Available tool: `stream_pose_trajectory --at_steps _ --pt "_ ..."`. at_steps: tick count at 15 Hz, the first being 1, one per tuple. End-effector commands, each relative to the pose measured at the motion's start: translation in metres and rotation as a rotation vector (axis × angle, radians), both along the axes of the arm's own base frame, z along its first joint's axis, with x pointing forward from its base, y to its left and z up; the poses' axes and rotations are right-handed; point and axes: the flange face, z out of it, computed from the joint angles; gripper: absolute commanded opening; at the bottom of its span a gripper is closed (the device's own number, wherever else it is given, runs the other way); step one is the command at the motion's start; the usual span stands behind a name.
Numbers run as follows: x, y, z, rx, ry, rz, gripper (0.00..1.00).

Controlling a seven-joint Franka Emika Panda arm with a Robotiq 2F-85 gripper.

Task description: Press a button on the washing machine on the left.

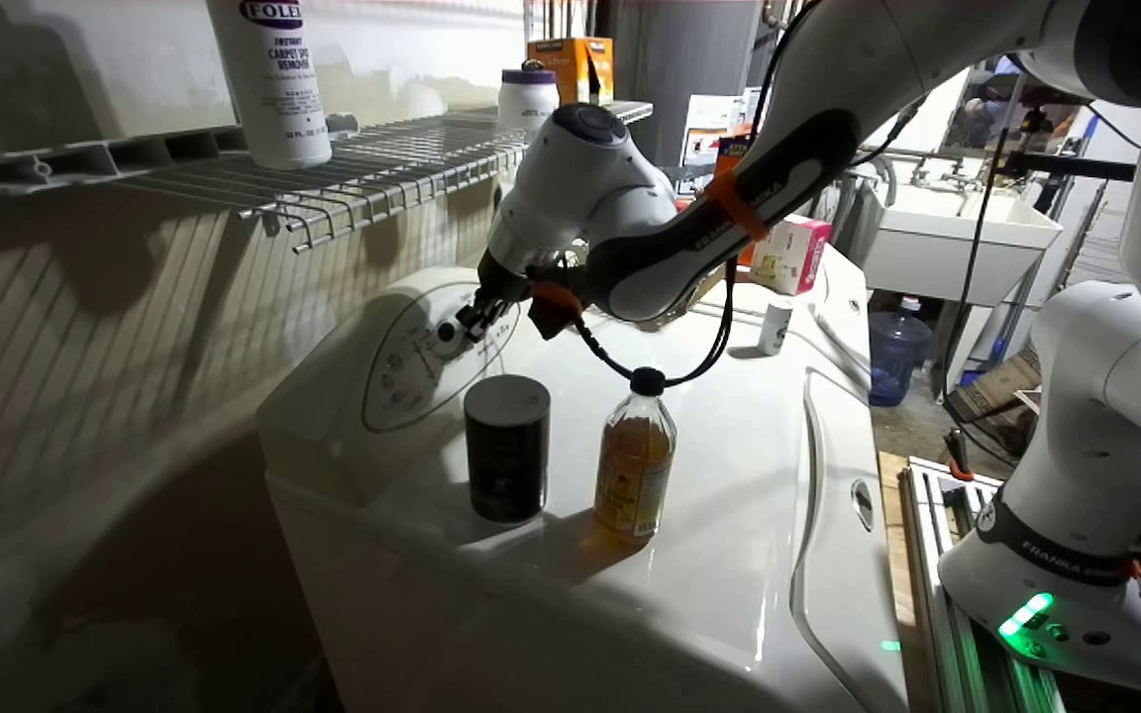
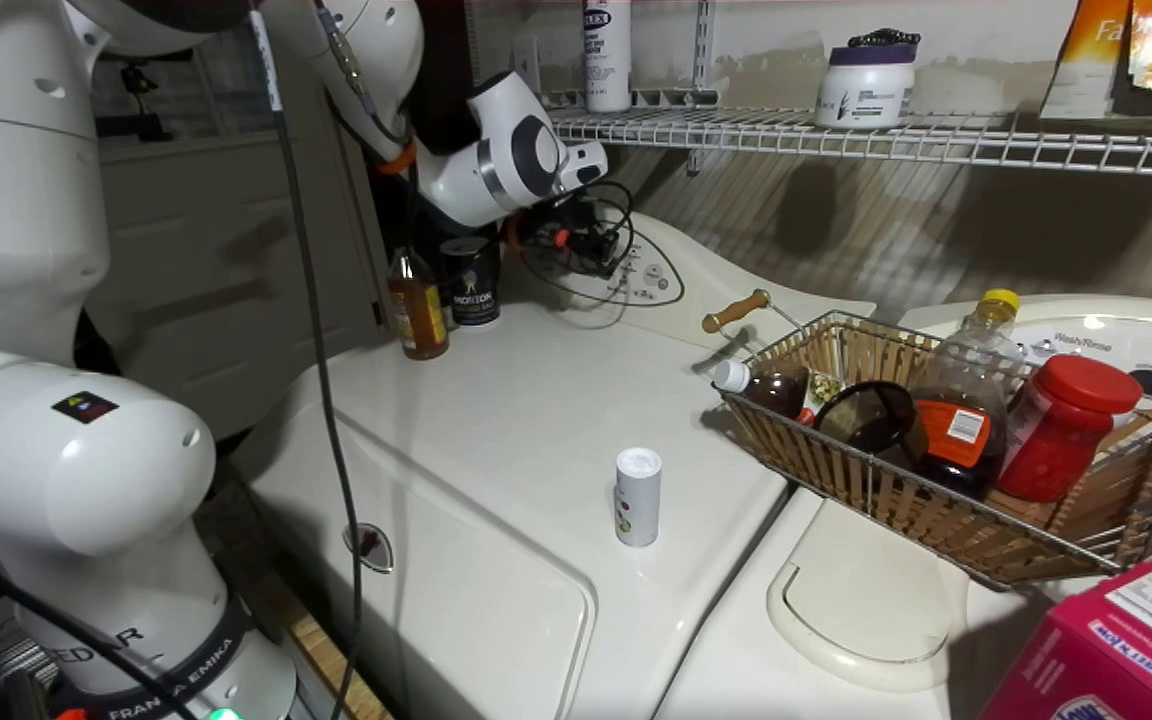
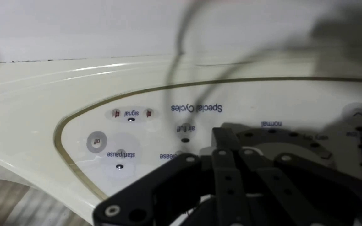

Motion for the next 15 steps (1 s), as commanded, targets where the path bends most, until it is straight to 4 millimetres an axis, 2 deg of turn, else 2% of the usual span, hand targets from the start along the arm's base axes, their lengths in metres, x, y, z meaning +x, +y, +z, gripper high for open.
stream_pose_trajectory --at_steps 1,5,10,15 --pt "0.009 0.007 0.004 -0.017 -0.022 -0.004 0.0" --pt "0.012 0.007 0.002 -0.018 -0.031 -0.001 0.0" --pt "0.032 0.006 -0.007 -0.007 -0.078 0.0 0.0" --pt "0.032 0.005 -0.009 -0.002 -0.08 0.005 0.0"
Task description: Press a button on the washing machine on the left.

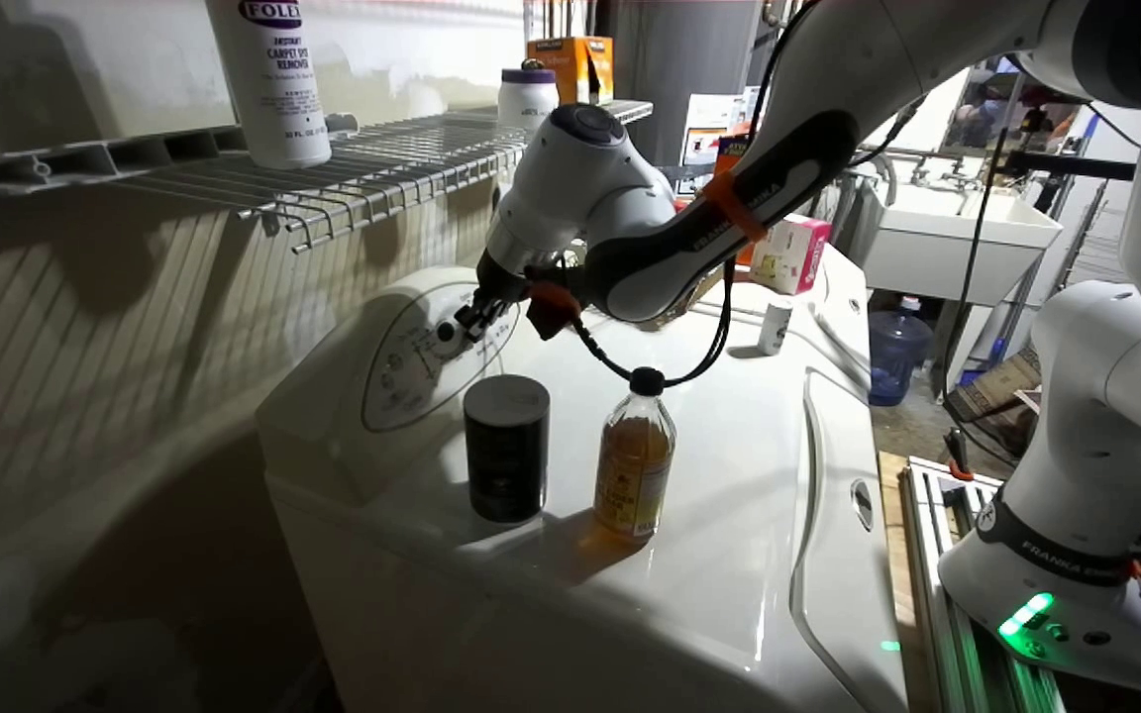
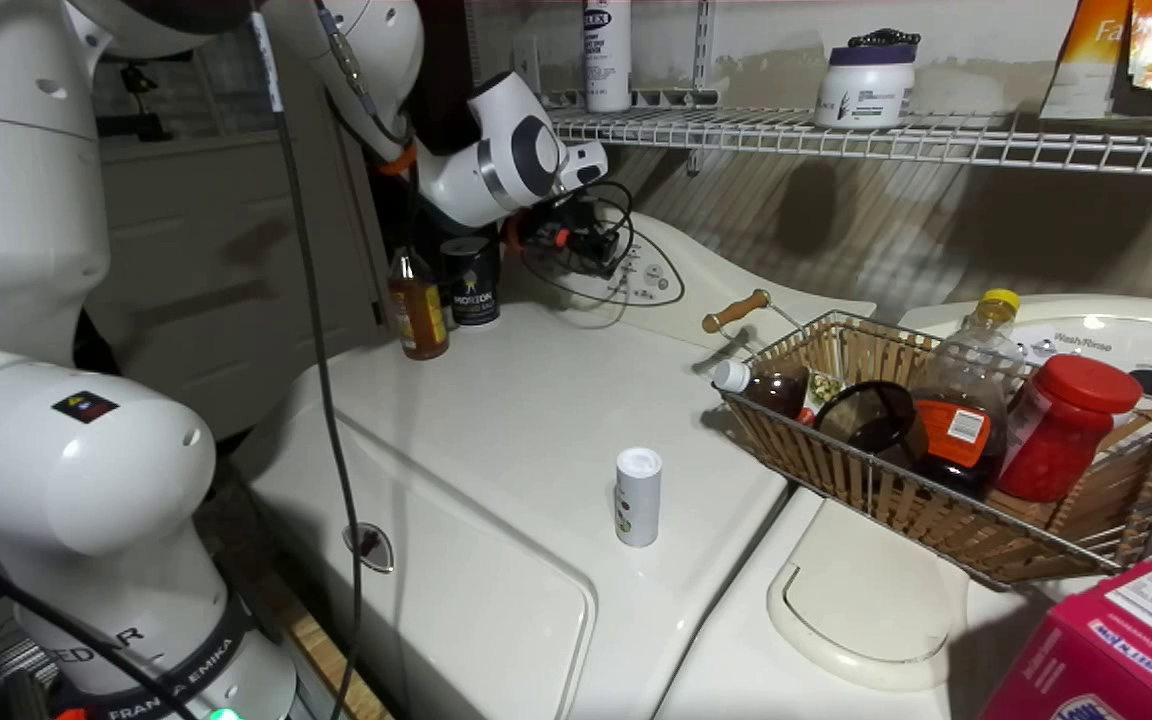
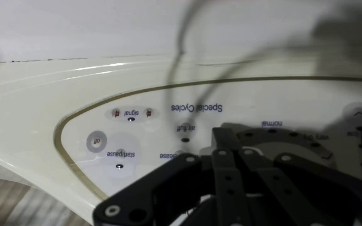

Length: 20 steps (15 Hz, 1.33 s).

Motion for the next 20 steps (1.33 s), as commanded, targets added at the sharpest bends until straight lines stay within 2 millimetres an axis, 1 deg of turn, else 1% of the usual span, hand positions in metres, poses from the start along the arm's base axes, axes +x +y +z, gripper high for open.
stream_pose_trajectory --at_steps 1,4,6,8,11,15,18,20 --pt "0.027 0.006 -0.006 0.0 -0.067 0.006 0.0" --pt "0.008 0.008 0.01 -0.01 -0.034 0.008 0.0" --pt "-0.002 0.007 0.016 -0.016 -0.019 0.015 0.0" --pt "-0.008 0.009 0.024 -0.018 -0.018 0.021 0.0" --pt "-0.015 0.011 0.042 -0.014 -0.032 0.022 0.0" --pt "-0.028 0.002 0.054 -0.045 0.024 -0.009 0.0" --pt "-0.045 -0.005 0.054 -0.079 0.119 -0.012 0.0" --pt "-0.057 -0.008 0.062 -0.109 0.168 -0.02 0.0"
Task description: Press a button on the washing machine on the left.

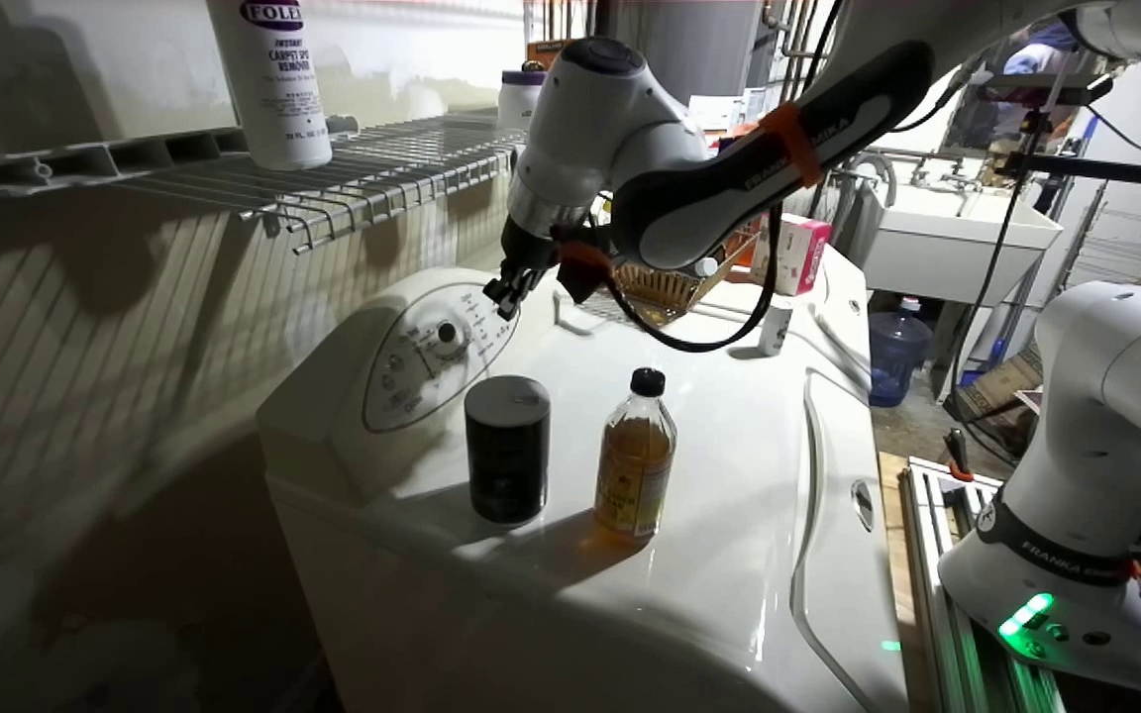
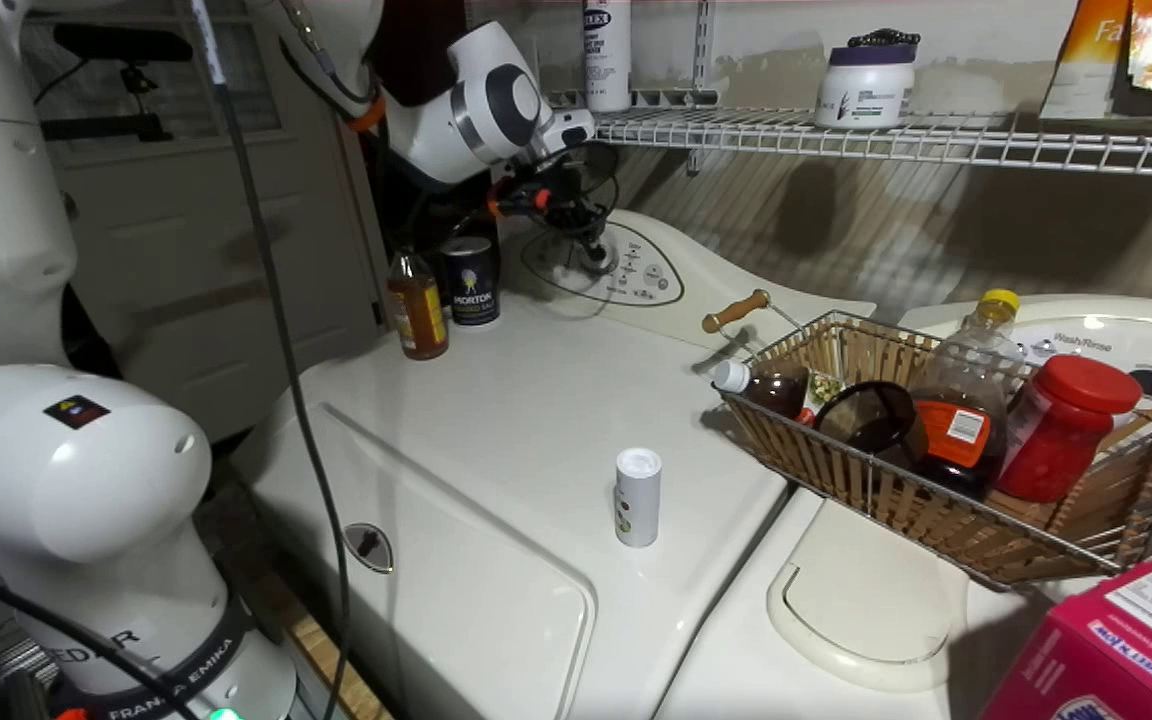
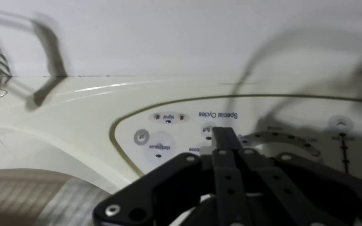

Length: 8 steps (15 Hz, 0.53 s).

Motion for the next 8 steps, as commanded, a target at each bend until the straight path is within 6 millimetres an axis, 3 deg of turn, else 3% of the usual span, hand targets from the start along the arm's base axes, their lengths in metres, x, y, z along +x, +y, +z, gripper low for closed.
stream_pose_trajectory --at_steps 1,3,8 --pt "-0.031 -0.006 0.02 -0.042 0.077 0.009 0.26" --pt "-0.043 -0.006 0.037 -0.029 0.139 0.019 0.33" --pt "-0.083 -0.002 0.087 0.11 0.39 0.117 0.67"
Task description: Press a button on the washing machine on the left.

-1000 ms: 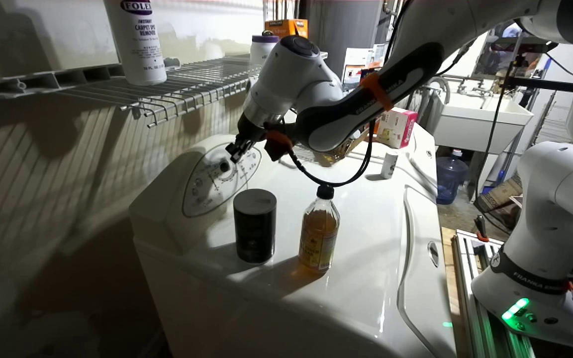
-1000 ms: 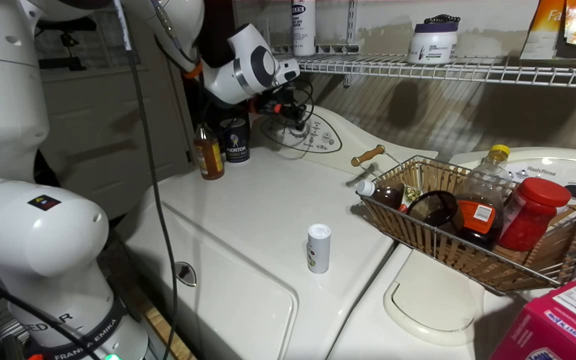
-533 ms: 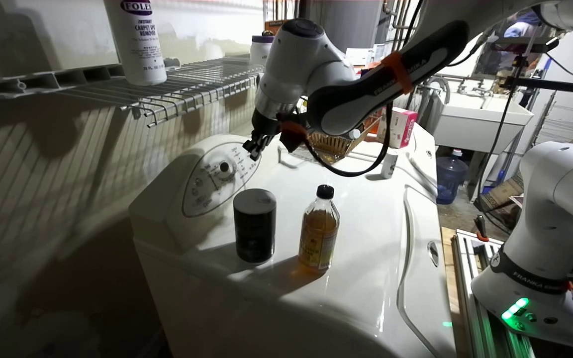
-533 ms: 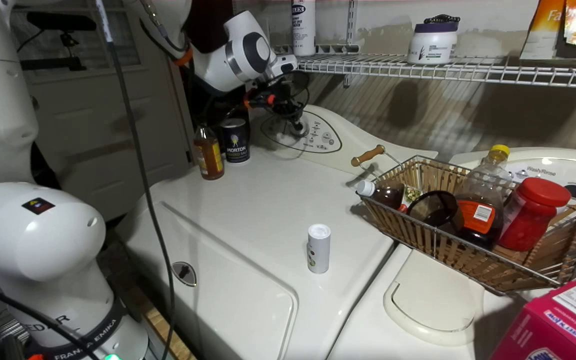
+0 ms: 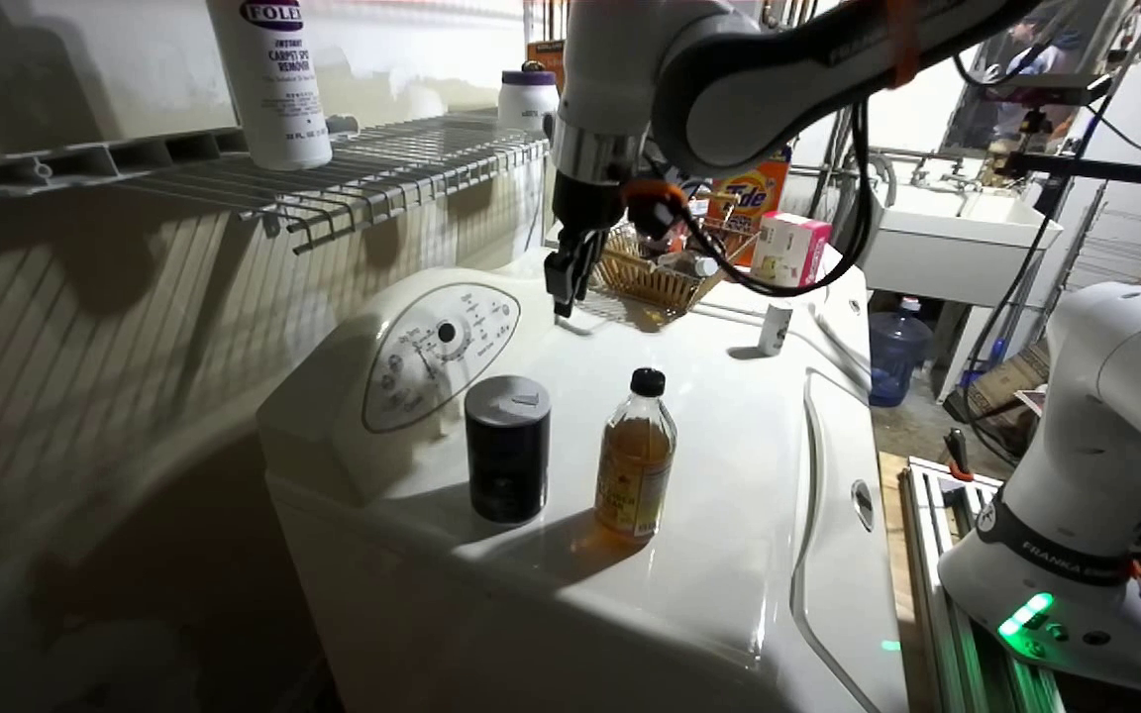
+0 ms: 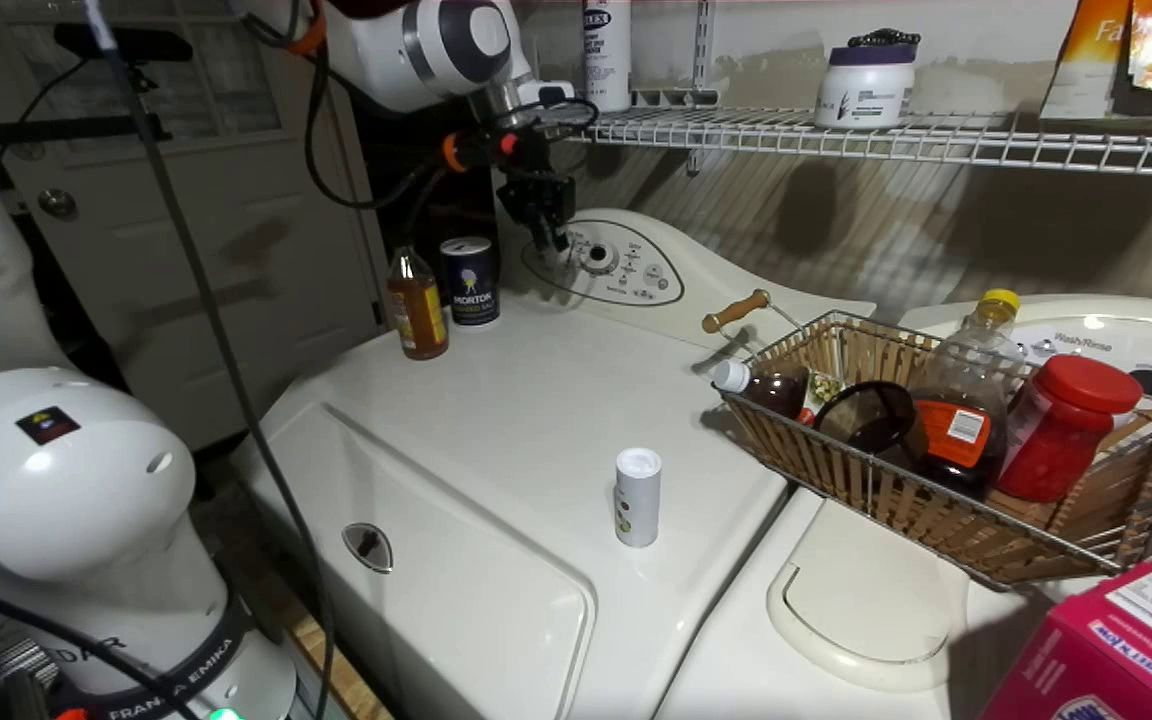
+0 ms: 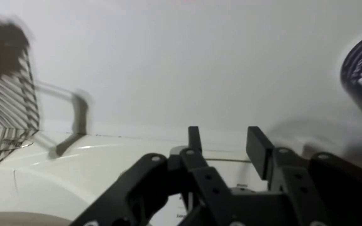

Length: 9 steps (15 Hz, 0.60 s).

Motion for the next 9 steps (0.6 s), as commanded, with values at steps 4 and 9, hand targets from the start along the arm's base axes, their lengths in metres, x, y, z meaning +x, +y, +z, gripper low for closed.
stream_pose_trajectory --at_steps 4,9 --pt "-0.043 -0.01 0.061 0.13 0.167 0.044 0.96" --pt "-0.042 -0.011 0.059 0.107 0.144 0.032 0.96"
